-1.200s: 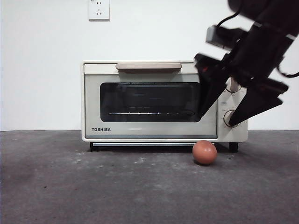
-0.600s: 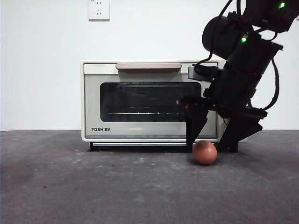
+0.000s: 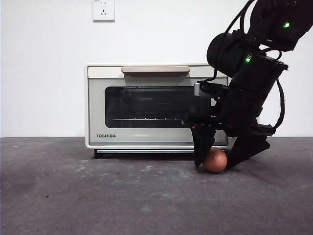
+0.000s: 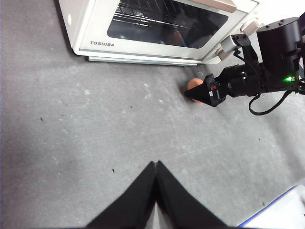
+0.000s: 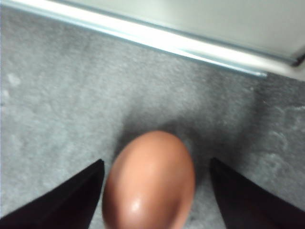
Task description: Eggoven
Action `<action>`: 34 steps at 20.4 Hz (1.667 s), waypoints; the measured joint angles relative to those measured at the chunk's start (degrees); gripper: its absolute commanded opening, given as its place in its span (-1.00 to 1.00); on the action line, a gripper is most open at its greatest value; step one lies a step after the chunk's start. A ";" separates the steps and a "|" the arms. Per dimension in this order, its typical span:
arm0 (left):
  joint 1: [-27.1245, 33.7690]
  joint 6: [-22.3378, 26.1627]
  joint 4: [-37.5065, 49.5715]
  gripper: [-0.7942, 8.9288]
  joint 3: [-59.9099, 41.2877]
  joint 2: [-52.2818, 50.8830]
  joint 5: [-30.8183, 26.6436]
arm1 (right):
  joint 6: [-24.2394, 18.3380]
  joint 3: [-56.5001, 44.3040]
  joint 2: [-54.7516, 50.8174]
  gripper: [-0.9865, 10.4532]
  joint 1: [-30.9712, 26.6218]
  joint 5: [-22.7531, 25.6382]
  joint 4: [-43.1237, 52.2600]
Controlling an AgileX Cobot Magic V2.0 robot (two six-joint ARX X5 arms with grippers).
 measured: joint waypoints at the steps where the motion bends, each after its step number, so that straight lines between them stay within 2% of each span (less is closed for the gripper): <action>1: -0.02 0.00 0.00 -0.82 0.00 0.00 0.02 | 0.02 0.00 0.07 -0.38 -0.02 0.11 0.00; 6: -0.02 0.00 0.02 -0.82 0.00 0.00 0.13 | 0.17 0.02 0.09 -0.82 0.00 -0.17 0.00; 12: -0.04 -0.20 2.45 -0.82 0.00 0.70 0.15 | 0.20 0.07 -1.46 -0.82 0.00 -1.49 -1.60; 18: -4.26 -3.13 12.15 -0.82 0.02 6.05 0.15 | -0.20 0.07 -15.43 -0.82 0.22 -4.17 -8.85; 20: -7.02 -4.94 18.14 -0.82 0.02 9.14 0.07 | -0.83 0.07 -20.68 -0.82 0.50 -4.44 -11.54; 23: -11.93 -7.32 26.47 -0.82 1.11 15.45 -4.04 | -2.05 0.07 -30.01 -0.82 0.74 -4.48 -15.56; 27: -17.42 -7.74 32.61 -0.82 8.46 25.79 -8.59 | -3.23 0.07 -38.88 -0.82 0.74 -4.48 -20.15; 34: -21.75 -6.80 35.74 -0.82 18.62 39.69 -11.82 | -3.54 0.07 -45.66 -0.82 0.74 -4.48 -23.58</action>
